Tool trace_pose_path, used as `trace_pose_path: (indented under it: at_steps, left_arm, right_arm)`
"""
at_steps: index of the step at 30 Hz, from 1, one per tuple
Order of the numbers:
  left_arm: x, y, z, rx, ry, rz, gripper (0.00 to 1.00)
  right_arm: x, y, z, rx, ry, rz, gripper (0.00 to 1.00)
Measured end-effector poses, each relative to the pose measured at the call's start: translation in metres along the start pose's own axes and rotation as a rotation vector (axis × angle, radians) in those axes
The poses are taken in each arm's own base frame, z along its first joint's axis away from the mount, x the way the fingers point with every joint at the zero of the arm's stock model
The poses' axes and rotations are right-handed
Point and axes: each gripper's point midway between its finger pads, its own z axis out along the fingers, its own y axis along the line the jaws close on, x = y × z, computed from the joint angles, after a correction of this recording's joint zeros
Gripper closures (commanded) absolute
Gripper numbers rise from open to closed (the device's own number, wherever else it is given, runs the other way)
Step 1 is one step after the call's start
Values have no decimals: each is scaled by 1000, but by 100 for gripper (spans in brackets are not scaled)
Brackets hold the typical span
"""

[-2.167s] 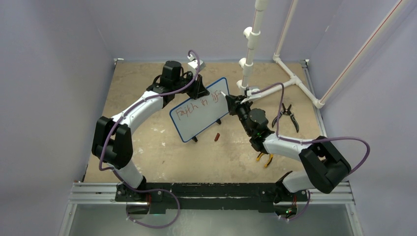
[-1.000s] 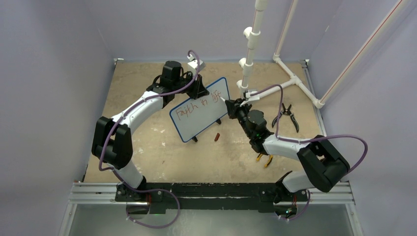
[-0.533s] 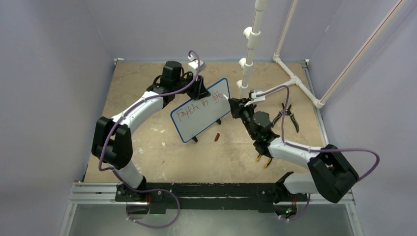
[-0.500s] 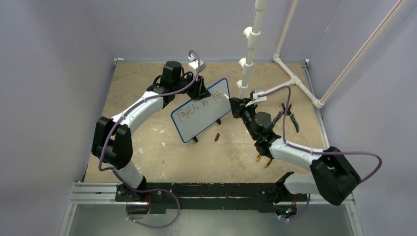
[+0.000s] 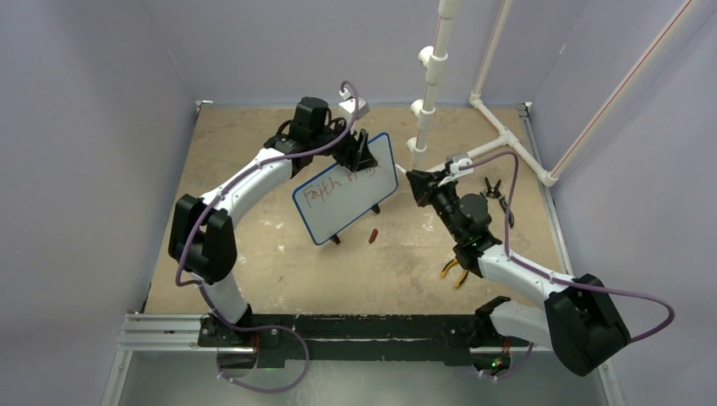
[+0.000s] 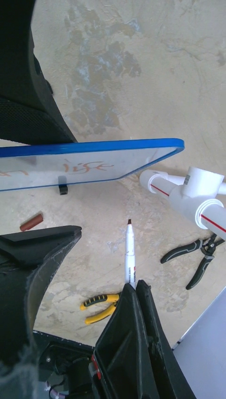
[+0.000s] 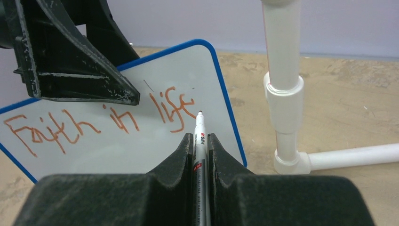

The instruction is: Write a sentence on the whiteboard

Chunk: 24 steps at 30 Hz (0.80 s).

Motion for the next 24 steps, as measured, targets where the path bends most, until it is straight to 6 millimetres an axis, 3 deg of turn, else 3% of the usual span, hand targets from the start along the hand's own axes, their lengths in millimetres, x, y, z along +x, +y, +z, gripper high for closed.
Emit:
trace_pose_path:
  at_steps: [6,13,22,24]
  left_arm:
    - [9,8,21,-23,52,14,62]
    - [9,11,23,-42,65,46,64]
    - [10,11,22,-35,71,71,100]
    - [11,9,22,-23,76,81,100]
  right_arm:
    - [5,-7,-3,-53,28,6,100]
    - [7,-1,-6,-107,34,15,100]
    - [9,4,-8,-137,37,22,100]
    - [8,5,-10,-139,30,22,100]
